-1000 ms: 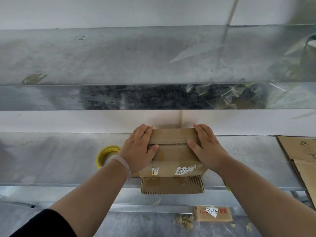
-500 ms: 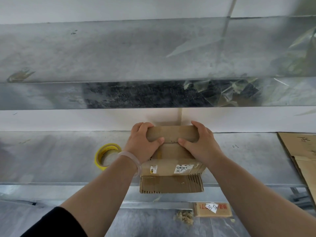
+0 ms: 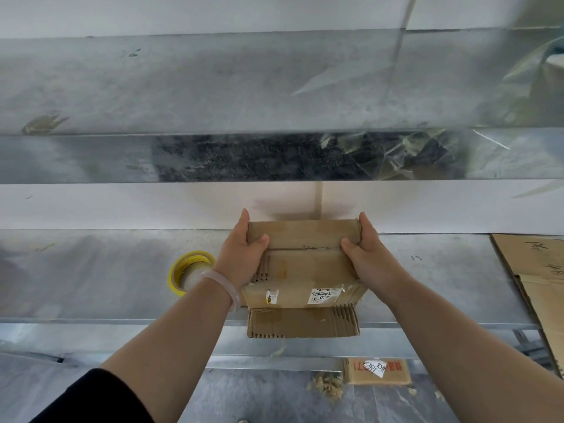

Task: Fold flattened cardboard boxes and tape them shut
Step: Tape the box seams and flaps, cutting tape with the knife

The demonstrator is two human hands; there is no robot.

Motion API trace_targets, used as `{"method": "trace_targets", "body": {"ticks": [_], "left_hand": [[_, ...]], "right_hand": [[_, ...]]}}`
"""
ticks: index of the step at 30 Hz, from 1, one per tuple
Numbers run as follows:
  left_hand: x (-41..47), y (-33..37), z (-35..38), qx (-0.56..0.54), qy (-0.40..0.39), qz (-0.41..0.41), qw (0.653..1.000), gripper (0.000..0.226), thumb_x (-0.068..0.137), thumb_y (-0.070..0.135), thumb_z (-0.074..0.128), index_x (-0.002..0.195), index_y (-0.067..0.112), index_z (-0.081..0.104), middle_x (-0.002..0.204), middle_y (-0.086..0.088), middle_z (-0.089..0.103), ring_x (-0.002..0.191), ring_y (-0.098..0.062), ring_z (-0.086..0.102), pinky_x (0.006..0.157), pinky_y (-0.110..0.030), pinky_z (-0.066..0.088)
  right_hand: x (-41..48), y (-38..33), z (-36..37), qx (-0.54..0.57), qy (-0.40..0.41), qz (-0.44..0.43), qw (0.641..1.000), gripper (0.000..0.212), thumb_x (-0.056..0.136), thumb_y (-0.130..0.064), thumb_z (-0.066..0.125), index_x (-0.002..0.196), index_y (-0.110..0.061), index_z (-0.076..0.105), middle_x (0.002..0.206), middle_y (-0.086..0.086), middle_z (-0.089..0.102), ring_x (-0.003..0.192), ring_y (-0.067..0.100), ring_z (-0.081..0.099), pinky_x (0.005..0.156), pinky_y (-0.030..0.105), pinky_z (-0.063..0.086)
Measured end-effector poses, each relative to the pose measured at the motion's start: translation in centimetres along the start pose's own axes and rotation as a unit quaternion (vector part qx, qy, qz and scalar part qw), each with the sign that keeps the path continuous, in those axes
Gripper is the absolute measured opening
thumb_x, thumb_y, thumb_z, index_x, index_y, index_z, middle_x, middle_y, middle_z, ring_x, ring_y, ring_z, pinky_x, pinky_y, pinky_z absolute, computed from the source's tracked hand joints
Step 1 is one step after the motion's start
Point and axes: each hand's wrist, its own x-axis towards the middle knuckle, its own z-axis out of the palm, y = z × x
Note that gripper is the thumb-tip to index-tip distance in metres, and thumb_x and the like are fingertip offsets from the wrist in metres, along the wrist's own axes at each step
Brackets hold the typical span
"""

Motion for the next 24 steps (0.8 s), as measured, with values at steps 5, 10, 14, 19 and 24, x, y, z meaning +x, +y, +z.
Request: {"method": "trace_targets", "body": {"ticks": [5,10,14,19,24], "left_hand": [[-1.0,-0.5,0.6,0.067,0.147,0.052,0.986,0.051,0.089,0.034,0.064,0.137,0.019,0.053,0.143,0.006,0.046,0.131,-0.008,0.04,0.111,-0.021,0.027],[-1.9,-1.8,0.1,0.11,0.073,0.13,0.983,0.062,0.09,0.05,0.054,0.145,0.023,0.041,0.153,0.013,0.029,0.138,0.001,0.025,0.109,-0.015,0.017],[-2.8,-3.0,-0.7,0.144,-0.023,0.169,0.975,0.118,0.056,0.086,0.051,0.152,0.027,0.016,0.157,0.02,0.002,0.137,0.008,0.009,0.109,-0.012,0.012],[-2.3,-2.4,-0.9,0.201,-0.05,0.149,0.967,0.111,0.07,0.079,0.055,0.154,0.022,0.01,0.16,0.012,-0.006,0.14,0.002,0.005,0.112,-0.016,0.009],[-2.0,-2.4,-0.6,0.102,-0.052,0.069,0.991,0.083,0.093,0.048,0.05,0.154,0.024,-0.001,0.158,0.004,0.017,0.143,-0.011,0.02,0.117,-0.028,0.017]], "right_hand": [[-1.5,0.5,0.2,-0.16,0.094,-0.136,0.973,0.058,0.095,-0.044,0.054,0.147,-0.032,0.031,0.155,-0.008,0.026,0.136,0.013,0.036,0.111,0.03,0.033],[-2.2,2.6,-1.0,-0.285,-0.016,-0.191,0.939,0.092,0.083,-0.061,0.06,0.156,-0.034,0.012,0.155,-0.031,-0.014,0.149,0.006,0.006,0.122,0.036,0.018],[-2.0,2.5,-1.4,-0.32,-0.062,-0.192,0.926,0.109,0.069,-0.078,0.048,0.156,-0.033,0.0,0.148,-0.031,-0.033,0.15,0.009,-0.003,0.121,0.045,0.019],[-1.5,2.0,-1.5,-0.325,-0.103,-0.149,0.928,0.107,0.073,-0.073,0.045,0.154,-0.033,-0.012,0.145,-0.028,-0.043,0.148,0.008,-0.01,0.122,0.045,0.017],[-1.3,2.0,-1.1,-0.183,-0.075,-0.081,0.977,0.097,0.092,-0.056,0.054,0.15,-0.038,-0.02,0.154,-0.028,-0.029,0.146,0.001,-0.007,0.122,0.036,0.011]]}}
